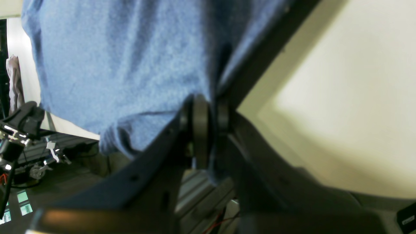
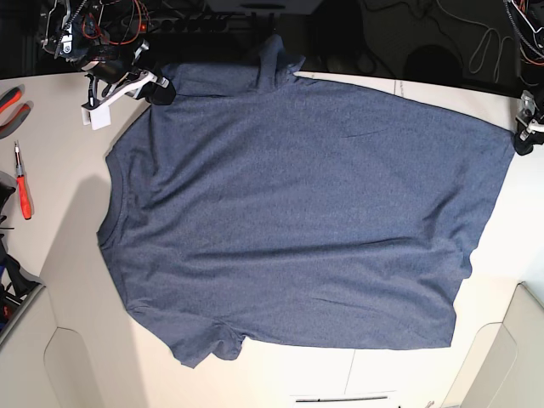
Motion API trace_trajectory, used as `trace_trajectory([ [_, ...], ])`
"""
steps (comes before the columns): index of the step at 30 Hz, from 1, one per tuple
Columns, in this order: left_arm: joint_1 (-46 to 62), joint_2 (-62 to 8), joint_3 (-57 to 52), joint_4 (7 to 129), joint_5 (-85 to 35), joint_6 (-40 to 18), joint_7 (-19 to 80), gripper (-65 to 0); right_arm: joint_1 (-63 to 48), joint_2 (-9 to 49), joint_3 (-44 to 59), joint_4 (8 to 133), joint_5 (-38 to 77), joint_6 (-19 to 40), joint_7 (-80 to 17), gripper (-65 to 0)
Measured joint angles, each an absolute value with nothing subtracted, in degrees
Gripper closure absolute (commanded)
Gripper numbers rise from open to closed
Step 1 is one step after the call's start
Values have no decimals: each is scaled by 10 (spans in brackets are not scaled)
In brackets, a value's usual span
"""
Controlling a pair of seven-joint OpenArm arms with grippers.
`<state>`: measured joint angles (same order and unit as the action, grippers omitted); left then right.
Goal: Layout the t-shirt on the table in an organized manner, then fold the t-shirt properly
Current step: 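Hold both shoulder corners and pull them apart to stretch the shirt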
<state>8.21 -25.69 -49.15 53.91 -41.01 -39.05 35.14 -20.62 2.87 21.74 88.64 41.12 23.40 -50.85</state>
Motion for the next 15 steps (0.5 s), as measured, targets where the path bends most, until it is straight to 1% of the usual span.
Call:
trace_trajectory([
  [7,81,-230,-492,540,-423,-391,355,-289,-206,29,217,886,411,234,-509,0],
  [15,81,-227,-492,541,-425,-393,355,-288,-206,29,217,886,411,234,-509,0],
])
